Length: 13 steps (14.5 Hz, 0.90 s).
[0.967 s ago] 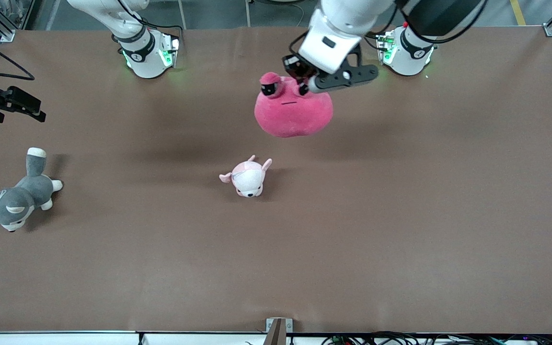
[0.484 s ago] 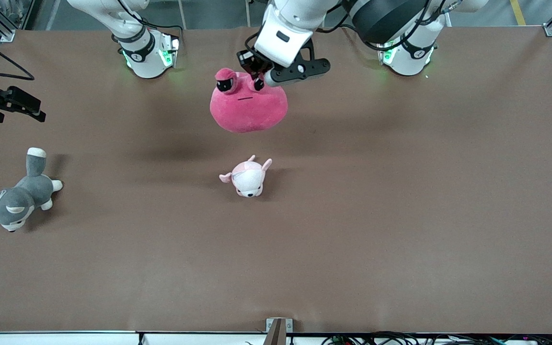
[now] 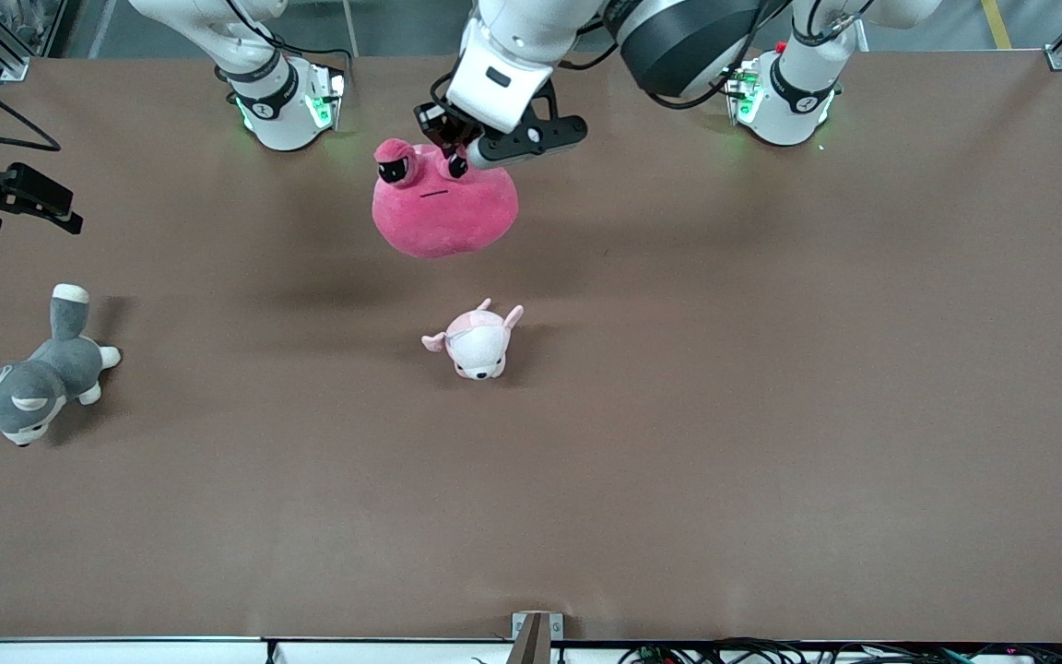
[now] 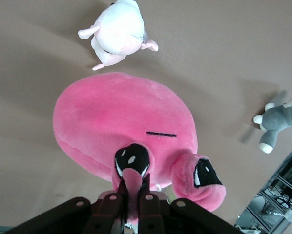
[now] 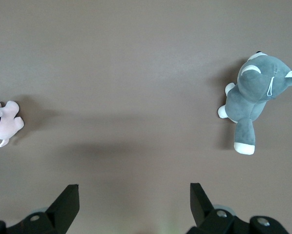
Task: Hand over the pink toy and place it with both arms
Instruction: 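Lift the pink plush with the left gripper toward the right gripper, then reach the right gripper to the pink plush held by the left gripper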
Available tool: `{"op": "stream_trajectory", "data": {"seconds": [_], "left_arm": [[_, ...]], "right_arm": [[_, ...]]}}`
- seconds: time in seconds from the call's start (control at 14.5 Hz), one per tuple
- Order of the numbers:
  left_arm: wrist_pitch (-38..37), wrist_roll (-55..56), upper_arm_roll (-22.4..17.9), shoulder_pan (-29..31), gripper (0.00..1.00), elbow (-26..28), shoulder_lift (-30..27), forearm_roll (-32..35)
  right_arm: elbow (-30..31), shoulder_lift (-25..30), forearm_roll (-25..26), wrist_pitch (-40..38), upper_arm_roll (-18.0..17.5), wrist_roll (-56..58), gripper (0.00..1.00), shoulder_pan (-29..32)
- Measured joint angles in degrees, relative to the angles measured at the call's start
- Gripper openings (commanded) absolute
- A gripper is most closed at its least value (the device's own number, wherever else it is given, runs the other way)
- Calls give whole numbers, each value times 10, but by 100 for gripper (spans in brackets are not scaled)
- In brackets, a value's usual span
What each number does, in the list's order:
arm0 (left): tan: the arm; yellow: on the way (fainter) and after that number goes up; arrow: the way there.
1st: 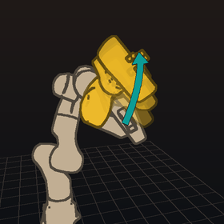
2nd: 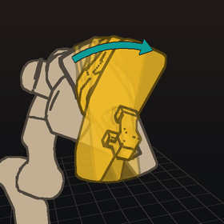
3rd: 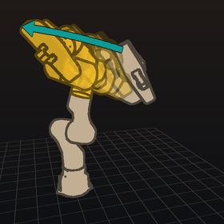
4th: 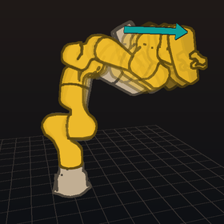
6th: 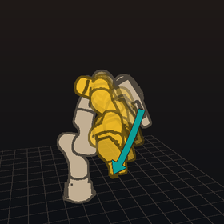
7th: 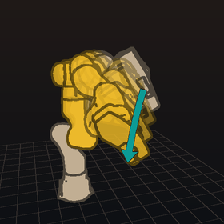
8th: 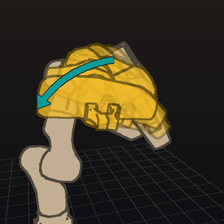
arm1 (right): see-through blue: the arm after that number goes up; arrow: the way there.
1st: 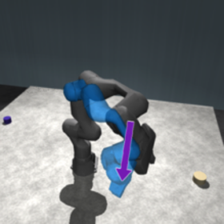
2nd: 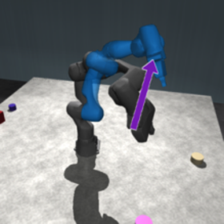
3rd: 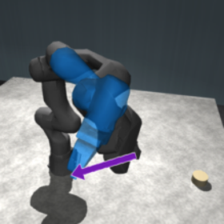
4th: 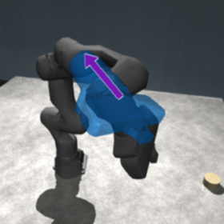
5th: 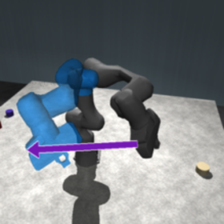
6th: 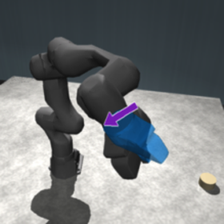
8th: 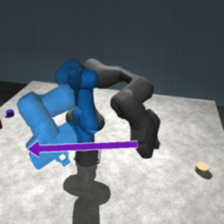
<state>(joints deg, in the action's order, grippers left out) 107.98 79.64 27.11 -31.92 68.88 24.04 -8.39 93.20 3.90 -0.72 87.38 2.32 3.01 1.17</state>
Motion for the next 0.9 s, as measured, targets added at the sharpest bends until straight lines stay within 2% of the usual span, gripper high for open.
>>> {"op": "stream_trajectory", "data": {"seconds": [0.14,0.35,0.48,0.69,0.9], "left_arm": [[3,3,-25,-29,0,0,3,0],[4,3,-31,-33,0,-3,3,0],[4,3,-33,-33,0,-5,3,0],[4,3,-33,-33,0,-6,3,0],[4,3,-34,-33,0,-6,3,0]], "right_arm": [[3,-23,0,0,1,0,100,7],[-5,-104,0,18,2,0,100,20],[-17,-135,-1,20,1,-38,100,21],[-23,-132,-25,10,-10,-233,100,1],[-27,-112,-72,-1,-15,-466,100,-61]]}}
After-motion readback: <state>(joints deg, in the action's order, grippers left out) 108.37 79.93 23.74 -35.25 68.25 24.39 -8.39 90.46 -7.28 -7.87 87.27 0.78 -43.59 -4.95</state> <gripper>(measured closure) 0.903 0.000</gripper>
